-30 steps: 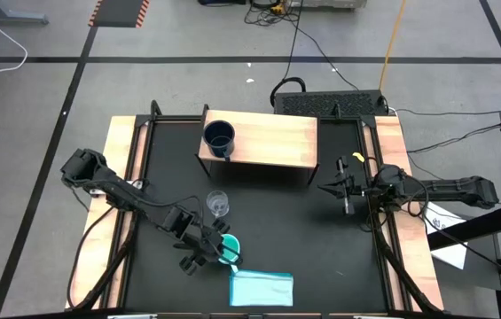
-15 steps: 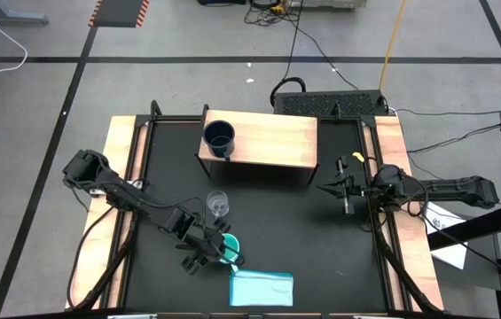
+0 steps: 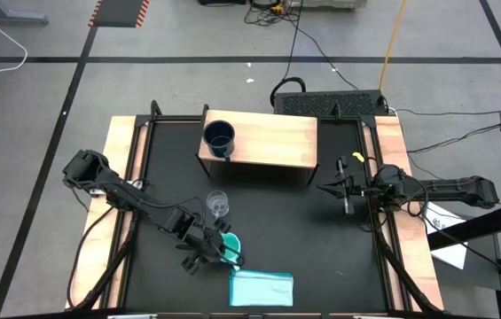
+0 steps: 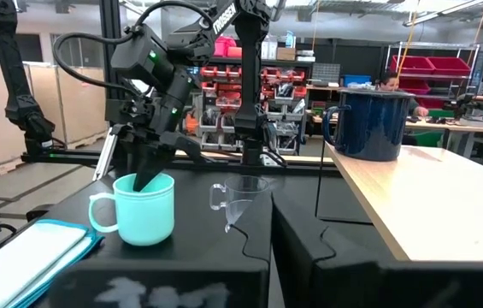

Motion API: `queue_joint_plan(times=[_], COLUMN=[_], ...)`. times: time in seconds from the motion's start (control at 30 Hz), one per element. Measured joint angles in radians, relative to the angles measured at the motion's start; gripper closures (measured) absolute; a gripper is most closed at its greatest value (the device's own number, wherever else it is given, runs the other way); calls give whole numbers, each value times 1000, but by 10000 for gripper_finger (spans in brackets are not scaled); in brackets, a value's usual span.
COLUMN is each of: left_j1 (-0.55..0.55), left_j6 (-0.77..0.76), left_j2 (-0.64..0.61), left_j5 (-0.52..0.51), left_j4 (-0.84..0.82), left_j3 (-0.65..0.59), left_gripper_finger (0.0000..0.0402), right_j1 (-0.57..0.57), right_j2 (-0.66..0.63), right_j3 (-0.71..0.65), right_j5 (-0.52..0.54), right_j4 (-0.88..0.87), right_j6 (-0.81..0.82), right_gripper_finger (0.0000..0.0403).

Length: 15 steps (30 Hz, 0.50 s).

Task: Stack small to large cups/mugs on shelf
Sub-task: Put the blue mug on the shelf

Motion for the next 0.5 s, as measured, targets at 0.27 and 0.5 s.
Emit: queue_joint_plan(times=[0.27,0.5], left_j1=[0,0], left_j6=[28,86], left_j2=[0,-6], left_j5=[15,20], left_j4=[-3,-19], left_j3=[0,0], left_gripper_finger=[390,394], right_j1=[0,0], right_j2=[0,0], right_j3=[0,0], right_j5=[0,0], right_j4=[0,0], right_j6=[0,0], right_gripper_finger=[403,403])
